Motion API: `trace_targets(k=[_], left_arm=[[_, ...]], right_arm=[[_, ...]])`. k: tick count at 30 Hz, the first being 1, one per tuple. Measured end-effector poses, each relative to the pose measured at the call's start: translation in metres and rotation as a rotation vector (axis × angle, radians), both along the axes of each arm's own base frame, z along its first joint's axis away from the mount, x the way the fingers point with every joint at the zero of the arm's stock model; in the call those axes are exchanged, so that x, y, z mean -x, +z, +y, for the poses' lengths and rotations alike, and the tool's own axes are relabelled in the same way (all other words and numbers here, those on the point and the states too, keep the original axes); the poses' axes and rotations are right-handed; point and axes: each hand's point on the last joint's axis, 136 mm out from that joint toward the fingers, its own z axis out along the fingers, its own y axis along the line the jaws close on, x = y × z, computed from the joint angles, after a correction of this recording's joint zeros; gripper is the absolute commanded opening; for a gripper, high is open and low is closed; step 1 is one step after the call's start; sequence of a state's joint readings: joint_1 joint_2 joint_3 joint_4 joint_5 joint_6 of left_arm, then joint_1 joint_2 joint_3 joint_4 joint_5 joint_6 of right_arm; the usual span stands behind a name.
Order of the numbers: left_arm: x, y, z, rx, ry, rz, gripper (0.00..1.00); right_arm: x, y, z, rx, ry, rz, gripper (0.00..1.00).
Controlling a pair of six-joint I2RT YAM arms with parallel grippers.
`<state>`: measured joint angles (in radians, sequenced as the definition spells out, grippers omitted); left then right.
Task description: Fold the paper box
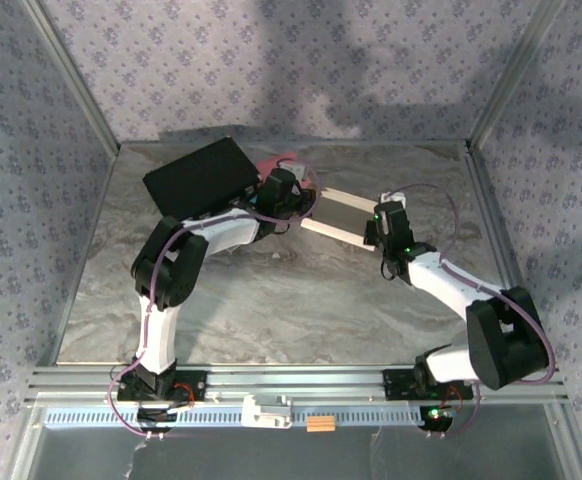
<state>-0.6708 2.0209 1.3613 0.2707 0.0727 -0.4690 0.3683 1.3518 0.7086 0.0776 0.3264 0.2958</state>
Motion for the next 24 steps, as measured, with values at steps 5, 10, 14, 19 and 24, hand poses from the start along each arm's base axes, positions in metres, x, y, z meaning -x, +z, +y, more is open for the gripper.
trace_targets(k=[5, 10, 14, 19, 24], left_arm=[[0.009, -0.001, -0.008, 0.008, -0.014, -0.019, 0.0], [0.02, -0.002, -0.02, -0.005, -0.042, -0.029, 0.0], [0.024, -0.003, -0.025, -0.013, -0.057, -0.031, 0.0], [0.024, -0.004, -0.023, -0.022, -0.052, -0.026, 0.0], [0.024, -0.004, -0.023, -0.039, -0.049, -0.024, 0.0]], right_arm=[[0.008, 0.004, -0.005, 0.001, -0.021, 0.01, 0.29], [0.019, 0.013, -0.004, -0.061, -0.057, 0.038, 0.53], [0.029, 0.021, -0.003, -0.153, -0.107, 0.066, 0.6], [0.05, 0.032, 0.006, -0.304, -0.157, 0.098, 0.64], [0.072, 0.057, 0.022, -0.484, -0.209, 0.102, 0.65]])
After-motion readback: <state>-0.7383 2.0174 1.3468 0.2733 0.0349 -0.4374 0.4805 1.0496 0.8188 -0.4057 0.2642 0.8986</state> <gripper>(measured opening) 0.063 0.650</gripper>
